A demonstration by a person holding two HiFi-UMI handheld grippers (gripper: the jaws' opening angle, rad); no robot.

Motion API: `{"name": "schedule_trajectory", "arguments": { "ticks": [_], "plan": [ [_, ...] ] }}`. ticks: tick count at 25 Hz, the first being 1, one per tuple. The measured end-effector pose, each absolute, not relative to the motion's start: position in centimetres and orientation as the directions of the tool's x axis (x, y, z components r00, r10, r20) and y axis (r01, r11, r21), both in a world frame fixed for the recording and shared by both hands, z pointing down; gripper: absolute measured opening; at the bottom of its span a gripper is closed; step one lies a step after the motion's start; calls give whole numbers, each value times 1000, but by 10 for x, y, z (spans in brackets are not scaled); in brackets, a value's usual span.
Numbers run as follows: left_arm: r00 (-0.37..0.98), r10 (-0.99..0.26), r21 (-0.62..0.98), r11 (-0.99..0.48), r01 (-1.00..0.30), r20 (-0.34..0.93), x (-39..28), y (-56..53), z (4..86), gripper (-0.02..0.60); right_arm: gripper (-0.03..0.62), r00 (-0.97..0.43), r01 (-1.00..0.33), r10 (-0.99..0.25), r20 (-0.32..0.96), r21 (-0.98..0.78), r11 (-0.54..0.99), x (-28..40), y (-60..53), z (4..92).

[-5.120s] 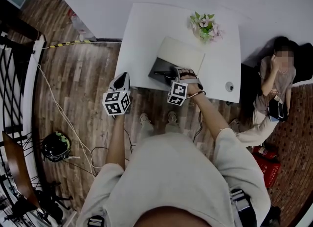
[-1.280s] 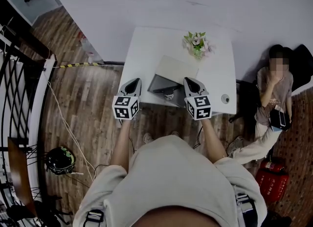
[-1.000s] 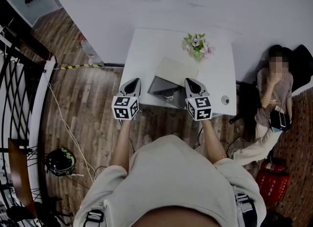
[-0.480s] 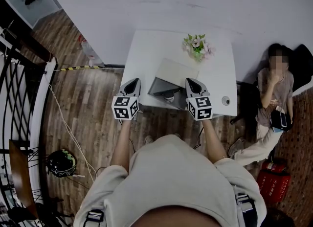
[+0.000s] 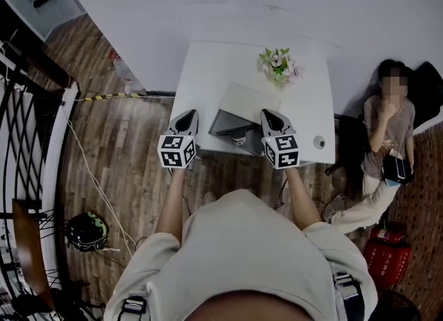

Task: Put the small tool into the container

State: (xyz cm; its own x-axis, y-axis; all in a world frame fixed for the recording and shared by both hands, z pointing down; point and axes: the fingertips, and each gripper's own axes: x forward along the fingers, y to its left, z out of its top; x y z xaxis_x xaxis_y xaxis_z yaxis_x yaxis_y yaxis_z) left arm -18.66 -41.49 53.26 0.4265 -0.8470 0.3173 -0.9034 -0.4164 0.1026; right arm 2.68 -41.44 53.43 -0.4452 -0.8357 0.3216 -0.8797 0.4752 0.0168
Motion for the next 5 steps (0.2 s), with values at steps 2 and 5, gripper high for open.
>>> {"name": "schedule_trajectory", "arguments": {
  "ticks": [2, 5],
  "plan": [
    [428, -846, 105, -417, -903, 318, -187, -415, 533, 9, -2, -443, -880, -836, 325, 18, 474, 26, -414, 536],
    [428, -845, 108, -416, -903, 320, -189, -414, 533, 9, -2, -440, -881, -835, 329, 20, 472, 25, -413, 537]
  ]
}}
